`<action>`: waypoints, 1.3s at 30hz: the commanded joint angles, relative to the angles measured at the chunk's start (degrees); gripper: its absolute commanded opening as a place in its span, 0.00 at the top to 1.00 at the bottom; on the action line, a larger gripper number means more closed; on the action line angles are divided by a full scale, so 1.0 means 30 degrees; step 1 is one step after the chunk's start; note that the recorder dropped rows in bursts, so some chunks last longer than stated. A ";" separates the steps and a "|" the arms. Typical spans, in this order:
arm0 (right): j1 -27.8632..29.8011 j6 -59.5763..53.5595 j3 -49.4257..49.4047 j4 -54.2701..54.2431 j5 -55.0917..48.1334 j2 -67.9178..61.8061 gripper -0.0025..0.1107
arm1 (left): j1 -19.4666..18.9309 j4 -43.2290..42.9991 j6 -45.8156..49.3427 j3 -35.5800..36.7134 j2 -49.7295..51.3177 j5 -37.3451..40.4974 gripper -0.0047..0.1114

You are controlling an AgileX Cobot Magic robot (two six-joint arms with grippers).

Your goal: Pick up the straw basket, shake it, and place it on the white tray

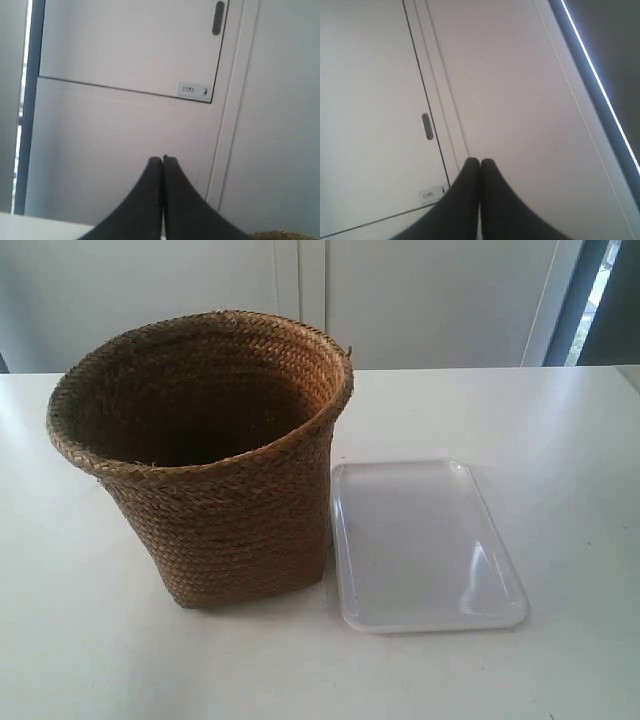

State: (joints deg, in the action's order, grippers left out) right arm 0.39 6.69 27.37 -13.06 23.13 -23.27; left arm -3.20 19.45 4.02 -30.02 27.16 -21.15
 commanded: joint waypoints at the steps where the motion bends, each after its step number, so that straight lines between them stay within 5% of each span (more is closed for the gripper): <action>1: 0.0099 -0.0495 0.2666 -0.0571 -0.2284 -0.5460 0.98 | -0.0039 0.2192 0.0167 -0.2578 0.5649 0.1087 0.96; 4: 0.0099 -0.0629 0.5129 -0.0571 -0.6716 -0.9173 0.98 | -0.0039 0.1792 0.0453 -0.5076 0.9179 0.6544 0.96; 8: 0.0063 -0.0902 0.9330 -0.0809 -1.6806 -1.2980 0.98 | -0.0039 0.1792 0.0662 -0.8804 1.1777 1.5080 0.96; 13: 0.0063 -0.3343 1.3282 -0.1142 -2.4113 -1.5175 0.98 | -0.0039 0.0815 0.1688 -1.2046 1.2106 1.8682 0.96; 24: -0.1508 -0.5672 1.9657 -0.5176 -2.7961 -1.8963 0.98 | -0.0039 0.0421 0.1155 -1.8354 1.5951 2.6681 0.96; 39: -0.4985 -0.5672 2.0228 -0.6183 -2.7684 -2.1198 0.96 | -0.0039 0.0066 0.0237 -1.8686 1.7035 2.7316 0.96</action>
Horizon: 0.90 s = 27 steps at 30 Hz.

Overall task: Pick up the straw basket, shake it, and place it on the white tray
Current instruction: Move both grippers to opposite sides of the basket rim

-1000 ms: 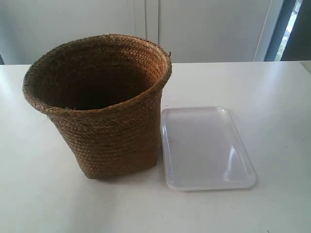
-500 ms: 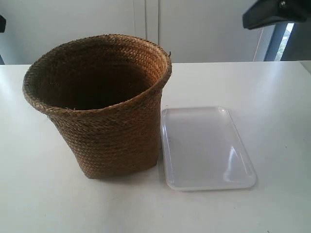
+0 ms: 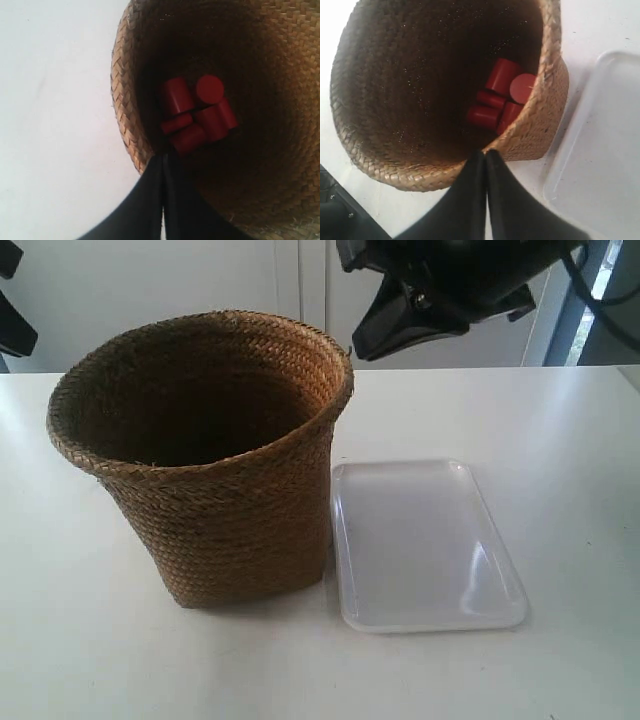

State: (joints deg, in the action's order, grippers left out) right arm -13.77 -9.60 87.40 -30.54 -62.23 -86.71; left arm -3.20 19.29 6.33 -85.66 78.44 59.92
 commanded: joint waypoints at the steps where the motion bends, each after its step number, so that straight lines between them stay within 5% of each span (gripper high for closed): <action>1: -0.0300 -0.0241 0.0217 -0.0460 0.0977 -0.0134 0.94 | -0.0039 0.0337 -0.0526 -0.0138 -0.0060 0.0294 0.96; 4: -0.0349 -0.0241 0.0217 -0.0498 0.1177 -0.0338 0.81 | -0.0039 0.0424 -0.0482 -0.0138 -0.0060 0.0259 0.89; 10: -0.0349 -0.0241 0.0217 -0.1107 0.1308 -0.0883 0.46 | -0.0039 0.0424 -0.0516 -0.0138 0.0030 -0.0097 0.45; 13: -0.0349 -0.0276 0.0217 -0.1708 0.1796 -0.1180 0.40 | -0.0039 0.0488 -0.0516 -0.0138 0.0235 -0.0633 0.31; 27: -0.0349 -0.0298 0.0217 -0.1340 0.3840 -0.3731 0.40 | -0.0039 0.1409 -0.0516 -0.0098 0.3078 -0.1992 0.30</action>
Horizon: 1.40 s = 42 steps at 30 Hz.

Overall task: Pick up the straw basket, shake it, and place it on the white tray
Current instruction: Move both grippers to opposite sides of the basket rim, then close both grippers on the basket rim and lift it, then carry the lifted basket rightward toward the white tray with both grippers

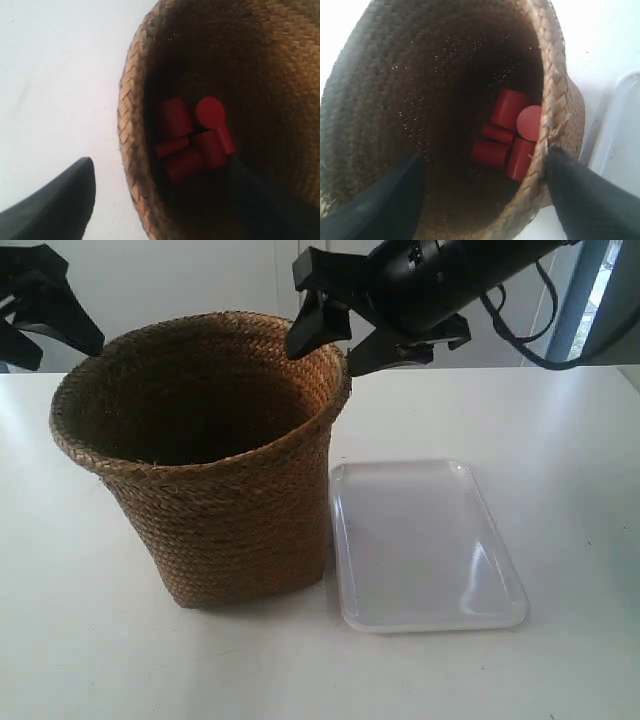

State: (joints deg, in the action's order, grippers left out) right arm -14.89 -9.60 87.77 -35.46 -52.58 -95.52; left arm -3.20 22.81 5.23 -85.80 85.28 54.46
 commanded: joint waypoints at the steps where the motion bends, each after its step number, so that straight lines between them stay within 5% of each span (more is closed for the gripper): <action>1: 0.0023 -0.0298 0.0094 0.0303 0.0707 -0.1026 0.40 | -0.0039 0.0235 -0.0149 -0.0052 0.1018 -0.0278 0.30; 10: 0.0023 -0.0298 0.0094 0.0303 0.1833 -0.1957 0.40 | -0.0039 0.2631 -0.0107 -0.0052 0.3166 -0.0534 0.31; 14: 0.0023 -0.0298 0.0094 0.0303 0.2596 -0.2133 0.41 | -0.0005 0.3269 0.0038 -0.0052 0.3945 -0.0661 0.40; 16: 0.0023 -0.0457 0.0094 0.0343 0.2562 -0.2251 0.54 | -0.0005 0.3408 0.0038 -0.0052 0.4224 -0.0611 0.55; 19: 0.0023 -0.0922 0.0094 0.0343 0.2123 -0.2294 0.97 | -0.0005 0.3883 0.0405 -0.0052 0.4225 0.0080 0.84; 21: 0.0023 -0.0922 0.0094 0.0303 0.2161 -0.2103 0.98 | -0.0005 0.5260 0.1599 -0.0052 0.4134 -0.0042 0.96; 25: 0.0023 -0.1067 0.0094 0.0339 0.2949 -0.0287 0.98 | 0.0860 0.6152 0.3493 -0.0052 0.2599 -0.1872 0.96; 33: -0.0786 -0.0823 -0.0697 0.4970 0.3108 0.3666 0.98 | 0.4769 0.3301 0.4029 0.0034 -0.1204 -0.6163 0.96; 42: -0.2573 0.0113 -0.6116 0.5848 0.8044 0.8382 0.98 | 0.5541 0.0251 0.2688 0.0634 -0.3260 -0.6641 0.96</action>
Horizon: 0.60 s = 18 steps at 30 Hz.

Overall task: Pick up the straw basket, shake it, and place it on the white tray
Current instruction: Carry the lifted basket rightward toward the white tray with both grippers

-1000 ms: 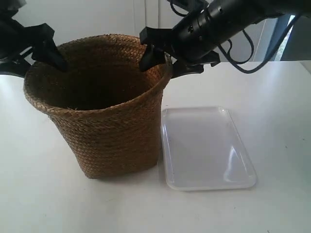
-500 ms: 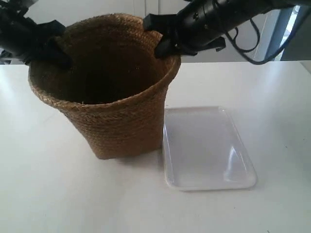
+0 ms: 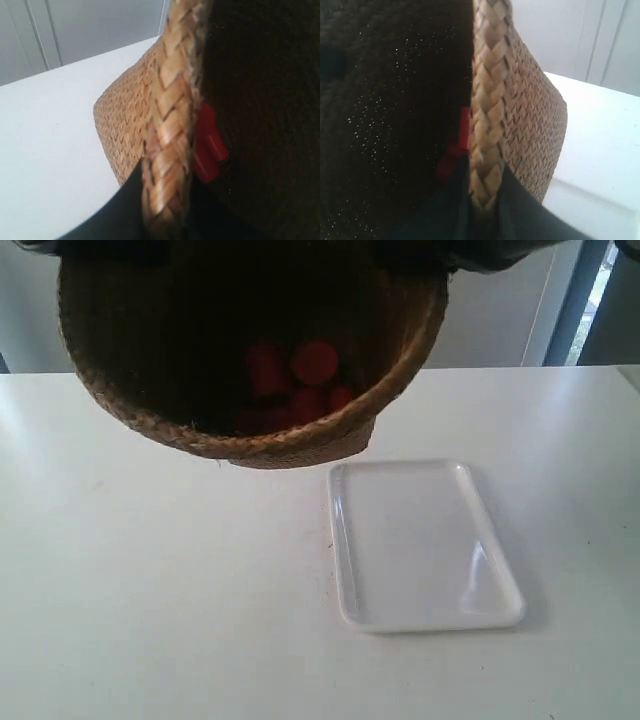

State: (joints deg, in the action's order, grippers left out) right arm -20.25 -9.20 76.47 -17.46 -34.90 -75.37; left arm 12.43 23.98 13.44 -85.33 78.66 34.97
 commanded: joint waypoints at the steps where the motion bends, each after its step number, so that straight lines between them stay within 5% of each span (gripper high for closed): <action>1: -0.0914 0.0209 -0.3020 -0.0155 0.2595 0.2075 0.98 | 0.0330 -0.0175 -0.0048 0.0905 -0.1289 -0.0301 0.96; 8: -0.2458 0.0621 -0.6763 -0.0244 0.5124 0.4027 0.98 | 0.0330 0.0047 0.0028 0.5450 -0.4287 -0.2461 0.96; 14: -0.2583 0.0620 -0.8133 -0.0216 1.0532 0.3566 0.98 | 0.0330 0.0047 0.0589 0.8165 -0.5785 -0.9061 0.96; 18: -0.2583 0.1109 -0.8108 -0.0516 0.9782 0.3879 0.98 | 0.0330 0.0591 0.0477 0.8200 -0.5942 -0.6415 0.96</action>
State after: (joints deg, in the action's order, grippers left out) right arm -27.83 -6.61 52.14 -18.03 -5.91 -65.00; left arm 13.13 23.27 14.21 -61.01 62.38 13.41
